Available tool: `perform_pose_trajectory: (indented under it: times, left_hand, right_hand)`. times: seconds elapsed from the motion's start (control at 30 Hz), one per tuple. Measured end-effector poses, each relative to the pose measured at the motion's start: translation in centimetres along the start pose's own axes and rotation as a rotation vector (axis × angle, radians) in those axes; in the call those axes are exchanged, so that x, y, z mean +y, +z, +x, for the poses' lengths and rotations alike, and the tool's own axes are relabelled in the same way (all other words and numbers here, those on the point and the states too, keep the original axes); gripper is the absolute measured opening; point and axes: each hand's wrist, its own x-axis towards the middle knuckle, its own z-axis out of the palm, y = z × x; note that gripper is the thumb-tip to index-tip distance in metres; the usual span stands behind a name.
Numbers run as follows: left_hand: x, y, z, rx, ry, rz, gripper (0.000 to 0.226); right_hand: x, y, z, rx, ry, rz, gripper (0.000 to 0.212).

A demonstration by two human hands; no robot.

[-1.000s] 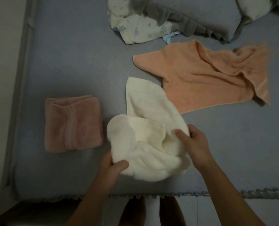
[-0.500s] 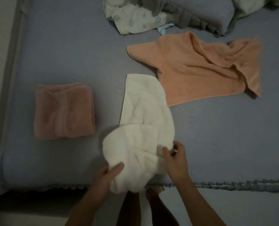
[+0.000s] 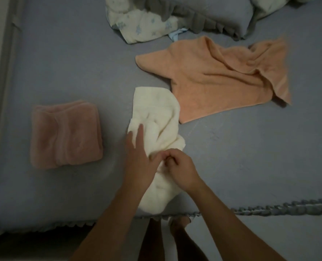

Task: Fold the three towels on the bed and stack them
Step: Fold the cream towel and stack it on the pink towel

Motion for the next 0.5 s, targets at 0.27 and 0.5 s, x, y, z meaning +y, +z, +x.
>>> perform_pose_trajectory:
  times: [0.27,0.5]
  left_hand:
    - [-1.6,2.5,3.9,-0.126,0.055,0.423,0.031]
    - [-5.8,0.2,-1.7,0.051,-0.457,-0.571,0.028]
  right_hand:
    - [2.6,-3.2,5.3,0.154,0.730,0.550,0.035]
    - [-3.2,-0.3,7.3,-0.304,0.563,0.518,0.047]
